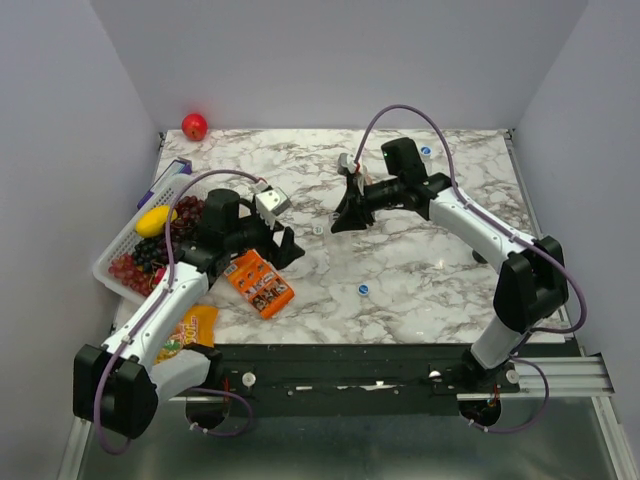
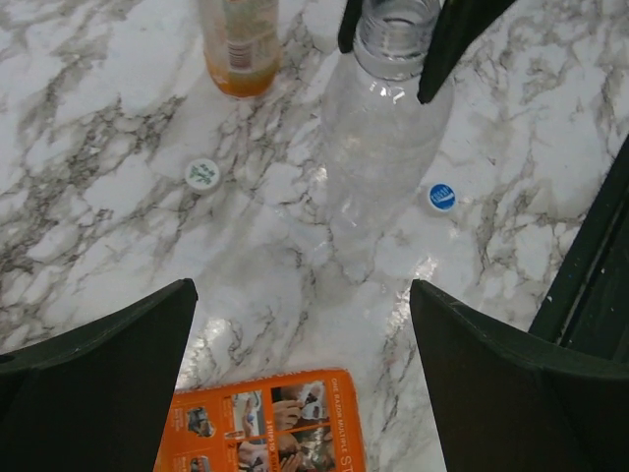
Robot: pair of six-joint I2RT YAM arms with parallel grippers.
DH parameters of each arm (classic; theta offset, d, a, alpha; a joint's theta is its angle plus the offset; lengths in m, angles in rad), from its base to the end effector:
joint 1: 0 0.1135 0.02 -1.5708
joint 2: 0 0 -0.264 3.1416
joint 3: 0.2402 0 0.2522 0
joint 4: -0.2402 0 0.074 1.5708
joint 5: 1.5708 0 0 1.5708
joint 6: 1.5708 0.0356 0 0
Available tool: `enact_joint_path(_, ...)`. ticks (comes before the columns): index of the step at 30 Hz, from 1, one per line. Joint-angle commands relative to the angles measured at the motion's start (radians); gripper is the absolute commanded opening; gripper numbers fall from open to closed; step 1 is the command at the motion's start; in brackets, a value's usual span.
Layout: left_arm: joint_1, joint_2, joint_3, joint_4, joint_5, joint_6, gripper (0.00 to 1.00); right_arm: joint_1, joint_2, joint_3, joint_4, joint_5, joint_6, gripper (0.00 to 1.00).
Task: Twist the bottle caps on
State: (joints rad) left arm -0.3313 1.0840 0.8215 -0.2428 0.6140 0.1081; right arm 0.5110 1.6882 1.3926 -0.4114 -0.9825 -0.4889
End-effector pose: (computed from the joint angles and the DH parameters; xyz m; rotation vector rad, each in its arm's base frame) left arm 0.2192 -0.0971 0.2913 0.8121 1.8970 -0.7722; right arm 0.3118 0.2087 0.3008 -1.4334 1.5644 1.1125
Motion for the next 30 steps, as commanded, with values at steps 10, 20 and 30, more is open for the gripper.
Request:
enact_joint_path(10,-0.123,0.03,-0.091,0.27,0.164,-0.067,0.99,0.009,-0.082,0.01,0.23,-0.01,0.425,0.07)
enact_joint_path(20,-0.158,0.166,-0.07,0.388,0.164,-0.185,0.99,0.008,-0.082,-0.006,0.479,-0.054,0.714,0.06)
enact_joint_path(30,-0.158,0.197,-0.07,0.474,0.262,-0.219,0.8,0.011,-0.097,-0.04,0.5,-0.067,0.742,0.07)
